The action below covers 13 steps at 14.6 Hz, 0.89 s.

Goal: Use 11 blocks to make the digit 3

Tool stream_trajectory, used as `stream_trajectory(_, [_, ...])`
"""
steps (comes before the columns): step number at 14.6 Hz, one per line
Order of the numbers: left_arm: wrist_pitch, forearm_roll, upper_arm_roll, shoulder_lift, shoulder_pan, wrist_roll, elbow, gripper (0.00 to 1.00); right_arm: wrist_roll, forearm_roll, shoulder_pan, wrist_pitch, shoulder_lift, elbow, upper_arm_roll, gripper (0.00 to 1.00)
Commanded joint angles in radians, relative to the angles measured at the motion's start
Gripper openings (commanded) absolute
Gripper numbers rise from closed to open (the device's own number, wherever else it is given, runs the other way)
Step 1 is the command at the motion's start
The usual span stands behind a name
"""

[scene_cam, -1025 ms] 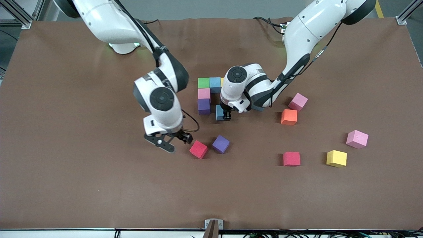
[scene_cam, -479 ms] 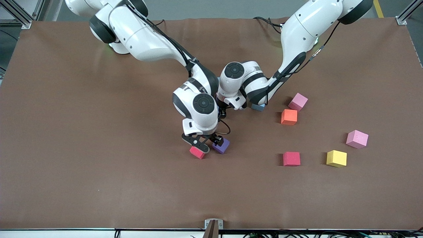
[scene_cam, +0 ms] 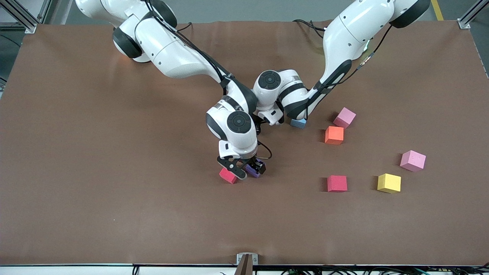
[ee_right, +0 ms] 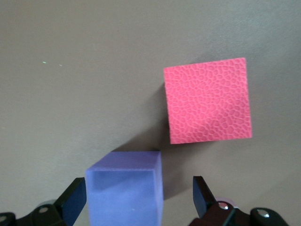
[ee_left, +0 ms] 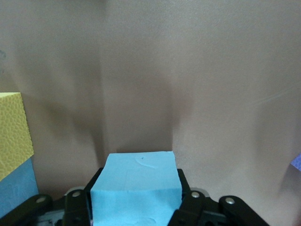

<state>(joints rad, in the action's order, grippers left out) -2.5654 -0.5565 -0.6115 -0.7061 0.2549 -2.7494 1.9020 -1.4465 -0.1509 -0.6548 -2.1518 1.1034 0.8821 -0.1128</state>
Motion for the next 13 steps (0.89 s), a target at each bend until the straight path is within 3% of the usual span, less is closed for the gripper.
stream_trajectory(1, [-0.007, -0.037, 0.004, 0.027, 0.009, -0.139, 0.022, 0.17, -0.028, 0.03, -0.003, -0.028, 0.041, -0.052, -0.005, 1.0])
stream_trajectory(2, [-0.006, -0.037, 0.004, 0.027, 0.009, -0.138, 0.022, 0.29, -0.028, 0.031, -0.003, -0.046, 0.046, -0.052, -0.005, 1.0])
stream_trajectory(4, [0.005, -0.039, 0.006, 0.027, 0.009, -0.131, 0.017, 1.0, -0.028, 0.031, -0.006, -0.056, 0.058, -0.054, -0.005, 1.0])
stream_trajectory(9, [0.073, -0.042, 0.004, 0.051, -0.011, -0.056, 0.003, 1.0, -0.02, 0.03, -0.012, -0.057, 0.072, -0.054, 0.001, 0.93])
stream_trajectory(13, [0.138, -0.042, 0.006, 0.092, -0.028, 0.025, -0.024, 1.0, -0.008, 0.03, -0.011, -0.02, 0.072, -0.054, -0.001, 0.51])
